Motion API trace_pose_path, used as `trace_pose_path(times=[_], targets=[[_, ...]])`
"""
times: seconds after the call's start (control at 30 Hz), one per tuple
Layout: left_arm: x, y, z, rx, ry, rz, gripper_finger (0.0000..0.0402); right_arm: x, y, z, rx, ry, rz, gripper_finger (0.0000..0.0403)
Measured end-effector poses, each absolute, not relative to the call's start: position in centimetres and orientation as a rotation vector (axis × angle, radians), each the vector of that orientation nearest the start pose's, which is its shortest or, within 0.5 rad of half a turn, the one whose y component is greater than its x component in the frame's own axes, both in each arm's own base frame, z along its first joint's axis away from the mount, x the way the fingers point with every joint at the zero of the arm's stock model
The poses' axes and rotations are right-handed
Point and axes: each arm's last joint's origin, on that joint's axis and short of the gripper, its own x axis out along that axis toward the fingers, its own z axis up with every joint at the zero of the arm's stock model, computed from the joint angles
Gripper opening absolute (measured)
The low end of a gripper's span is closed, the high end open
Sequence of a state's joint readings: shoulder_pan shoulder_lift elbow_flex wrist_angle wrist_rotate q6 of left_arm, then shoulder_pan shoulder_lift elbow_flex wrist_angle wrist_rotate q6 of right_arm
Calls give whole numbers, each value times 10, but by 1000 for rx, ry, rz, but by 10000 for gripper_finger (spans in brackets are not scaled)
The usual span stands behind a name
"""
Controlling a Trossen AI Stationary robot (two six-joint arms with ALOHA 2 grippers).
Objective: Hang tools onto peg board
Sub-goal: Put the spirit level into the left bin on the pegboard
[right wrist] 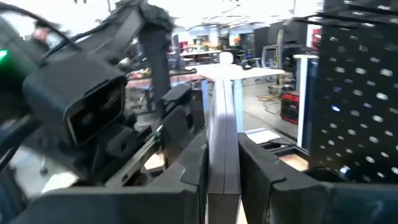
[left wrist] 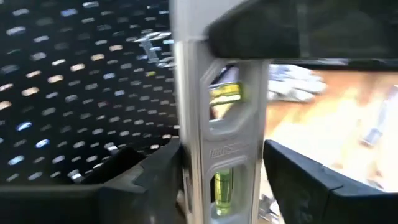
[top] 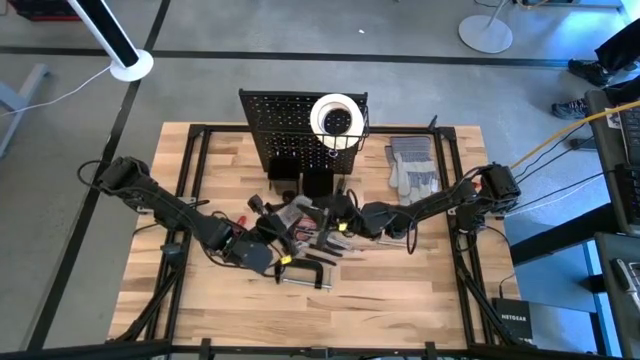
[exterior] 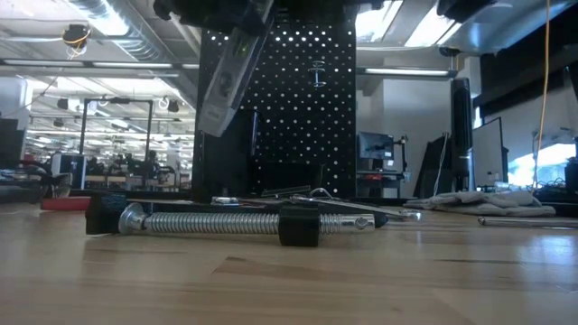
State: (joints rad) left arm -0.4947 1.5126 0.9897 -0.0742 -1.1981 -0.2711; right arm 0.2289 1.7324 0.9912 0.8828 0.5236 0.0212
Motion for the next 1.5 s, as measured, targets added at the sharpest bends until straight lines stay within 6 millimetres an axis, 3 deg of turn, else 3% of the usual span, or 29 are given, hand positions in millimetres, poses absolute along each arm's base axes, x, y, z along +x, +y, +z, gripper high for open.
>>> trace_pose_path(times=[0.2,0.37,0.6,0.97,1.5], targets=[[273,-128,265,176,327,630,262,366,70,262,-33,-128,-315,62],[232,-132,279,102,361,579,269,357,67,280,-163,-140,-340,62],[191,-140,275,44,397,566,271,360,55,287,-331,-207,-225,62],[186,-142,270,49,383,601,272,364,19,287,-423,-205,-288,62],[186,-142,270,40,380,602,272,371,4,268,-318,-75,-337,61]])
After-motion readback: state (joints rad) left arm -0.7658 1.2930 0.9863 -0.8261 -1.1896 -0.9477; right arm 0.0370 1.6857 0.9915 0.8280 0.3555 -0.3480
